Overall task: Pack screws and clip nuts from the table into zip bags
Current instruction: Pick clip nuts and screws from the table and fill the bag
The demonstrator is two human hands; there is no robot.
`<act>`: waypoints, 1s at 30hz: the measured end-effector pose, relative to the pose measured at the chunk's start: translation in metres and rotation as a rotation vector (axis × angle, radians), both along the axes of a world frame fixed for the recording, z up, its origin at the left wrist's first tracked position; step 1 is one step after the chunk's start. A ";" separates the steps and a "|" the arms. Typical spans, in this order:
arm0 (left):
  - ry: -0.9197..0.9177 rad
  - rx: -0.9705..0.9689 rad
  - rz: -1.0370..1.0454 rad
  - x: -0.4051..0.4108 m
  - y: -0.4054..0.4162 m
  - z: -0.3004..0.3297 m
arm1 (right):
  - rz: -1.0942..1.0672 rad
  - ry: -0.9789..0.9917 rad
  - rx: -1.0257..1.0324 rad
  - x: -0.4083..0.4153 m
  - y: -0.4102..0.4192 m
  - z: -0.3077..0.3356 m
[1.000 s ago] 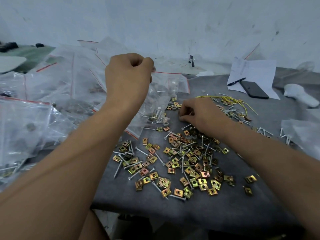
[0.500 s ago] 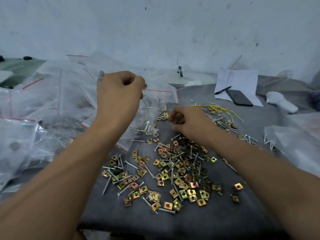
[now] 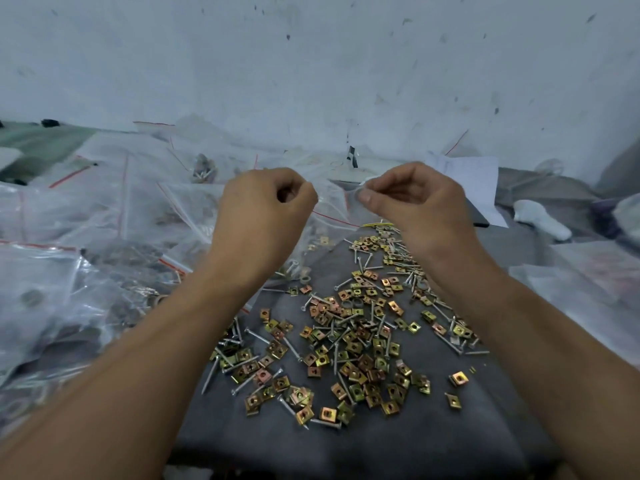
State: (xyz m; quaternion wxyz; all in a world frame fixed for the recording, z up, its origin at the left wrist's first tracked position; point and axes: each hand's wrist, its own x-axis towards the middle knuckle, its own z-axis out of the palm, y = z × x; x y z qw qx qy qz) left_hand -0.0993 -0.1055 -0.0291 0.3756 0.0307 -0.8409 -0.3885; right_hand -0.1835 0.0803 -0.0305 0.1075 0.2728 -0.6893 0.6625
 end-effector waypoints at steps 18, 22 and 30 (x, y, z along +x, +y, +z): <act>-0.001 -0.063 -0.008 -0.004 0.004 0.001 | -0.142 0.537 0.588 0.023 -0.014 0.003; 0.002 -0.032 0.003 -0.006 -0.001 0.000 | -0.101 0.495 0.497 0.023 -0.020 0.002; 0.089 0.220 0.150 -0.005 -0.026 0.004 | -0.047 0.227 0.420 0.006 -0.025 -0.019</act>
